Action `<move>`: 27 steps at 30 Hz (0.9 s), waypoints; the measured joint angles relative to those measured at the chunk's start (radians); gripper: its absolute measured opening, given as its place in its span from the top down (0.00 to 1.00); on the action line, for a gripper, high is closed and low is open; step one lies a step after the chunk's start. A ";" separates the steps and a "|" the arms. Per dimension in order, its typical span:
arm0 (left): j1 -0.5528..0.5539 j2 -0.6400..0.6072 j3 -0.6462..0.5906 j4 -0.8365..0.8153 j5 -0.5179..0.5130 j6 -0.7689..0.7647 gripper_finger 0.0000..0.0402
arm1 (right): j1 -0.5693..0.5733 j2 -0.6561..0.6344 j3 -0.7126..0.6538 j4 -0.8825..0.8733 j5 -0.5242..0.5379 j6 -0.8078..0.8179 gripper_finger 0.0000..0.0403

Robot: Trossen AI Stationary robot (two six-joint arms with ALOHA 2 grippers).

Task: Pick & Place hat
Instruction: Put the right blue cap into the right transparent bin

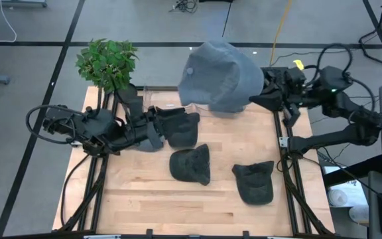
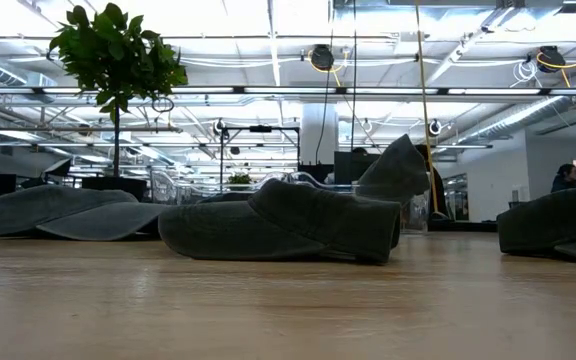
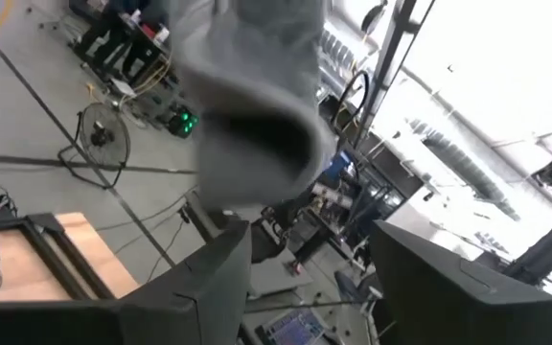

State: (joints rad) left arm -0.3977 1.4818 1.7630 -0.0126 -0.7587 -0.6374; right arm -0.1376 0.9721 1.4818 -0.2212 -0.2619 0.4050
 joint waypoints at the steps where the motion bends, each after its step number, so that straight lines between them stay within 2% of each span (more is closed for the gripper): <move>1: 0.000 0.000 0.000 0.012 -0.001 0.011 0.44 | 0.008 0.012 0.000 0.012 0.003 -0.003 1.00; 5: 0.004 0.000 0.000 0.019 -0.006 0.027 0.44 | 0.044 0.059 0.000 0.083 0.001 -0.007 1.00; 12: 0.005 0.001 0.000 0.016 -0.049 0.032 0.44 | 0.086 0.086 0.000 0.094 0.008 -0.005 1.00; 17: 0.005 0.001 0.000 0.032 -0.085 0.041 0.44 | 0.134 0.086 0.000 0.095 0.058 -0.007 1.00; 27: 0.005 0.001 0.000 0.098 -0.083 0.093 0.44 | 0.229 0.151 0.000 0.142 0.084 -0.026 1.00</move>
State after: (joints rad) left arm -0.3923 1.4830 1.7630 0.0857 -0.8421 -0.5442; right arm 0.0916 1.1227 1.4818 -0.0795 -0.1781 0.3794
